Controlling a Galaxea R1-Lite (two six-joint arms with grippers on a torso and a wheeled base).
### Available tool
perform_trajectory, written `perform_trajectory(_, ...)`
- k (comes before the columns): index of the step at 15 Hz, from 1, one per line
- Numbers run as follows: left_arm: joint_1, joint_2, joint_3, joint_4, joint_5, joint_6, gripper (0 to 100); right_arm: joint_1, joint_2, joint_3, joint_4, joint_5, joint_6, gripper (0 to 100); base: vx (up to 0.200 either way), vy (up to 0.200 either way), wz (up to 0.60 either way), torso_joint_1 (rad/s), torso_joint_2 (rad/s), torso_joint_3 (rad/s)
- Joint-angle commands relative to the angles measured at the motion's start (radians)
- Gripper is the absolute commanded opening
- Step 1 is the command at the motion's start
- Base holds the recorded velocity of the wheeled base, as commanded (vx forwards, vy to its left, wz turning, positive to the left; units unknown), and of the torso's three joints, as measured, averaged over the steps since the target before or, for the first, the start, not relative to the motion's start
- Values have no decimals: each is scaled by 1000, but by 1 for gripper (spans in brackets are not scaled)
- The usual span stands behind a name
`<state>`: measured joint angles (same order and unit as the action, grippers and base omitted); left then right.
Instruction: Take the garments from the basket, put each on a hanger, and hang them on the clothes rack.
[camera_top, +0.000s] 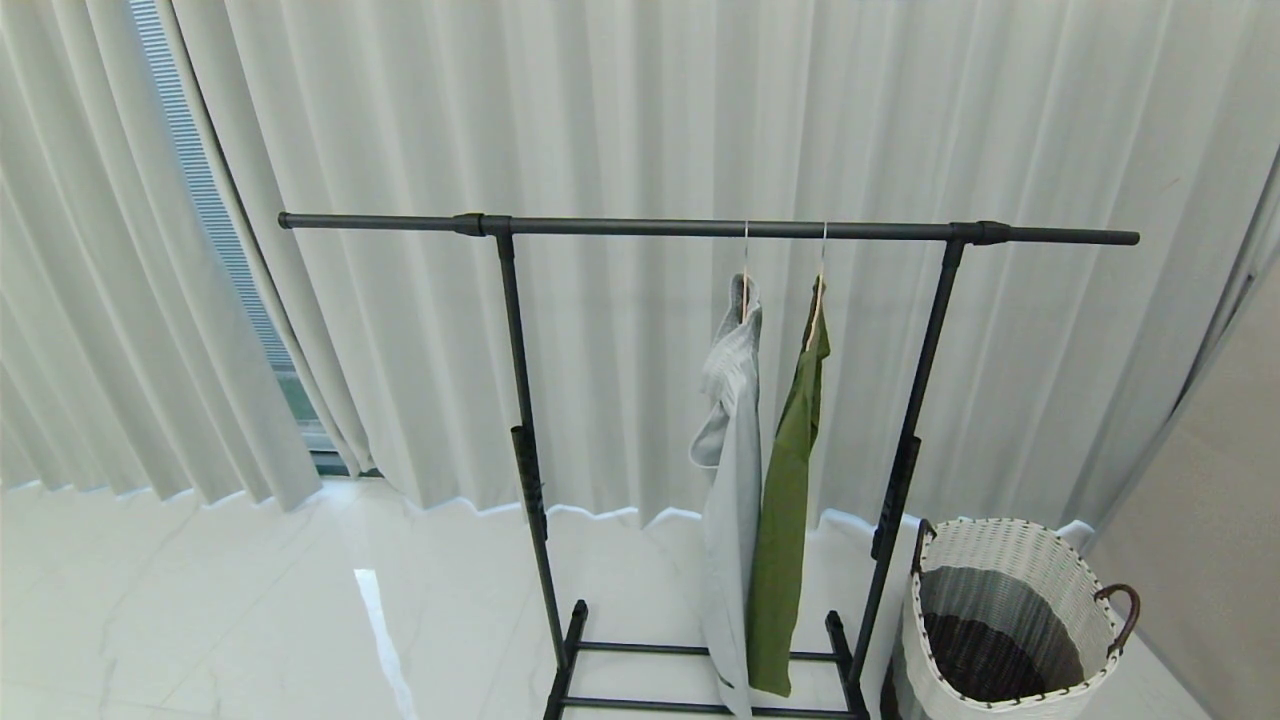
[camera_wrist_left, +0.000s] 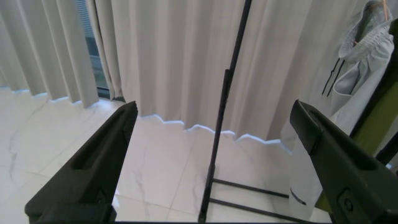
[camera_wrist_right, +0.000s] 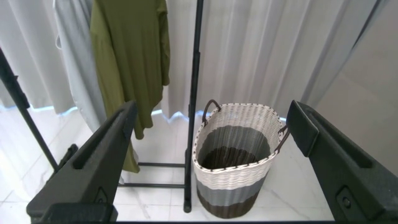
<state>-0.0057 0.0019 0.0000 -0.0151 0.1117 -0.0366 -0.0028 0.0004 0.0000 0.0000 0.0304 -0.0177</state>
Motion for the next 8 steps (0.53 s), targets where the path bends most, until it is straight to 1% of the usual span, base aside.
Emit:
perform_trajectory(1, 0, 0, 0, 0, 0, 0, 100, 0, 0, 0, 0, 0, -1, 100, 0, 0, 0, 0, 0, 0)
perform_trajectory(8, 0, 0, 0, 0, 0, 0, 100, 0, 0, 0, 0, 0, -1, 100, 0, 0, 0, 0, 0, 0)
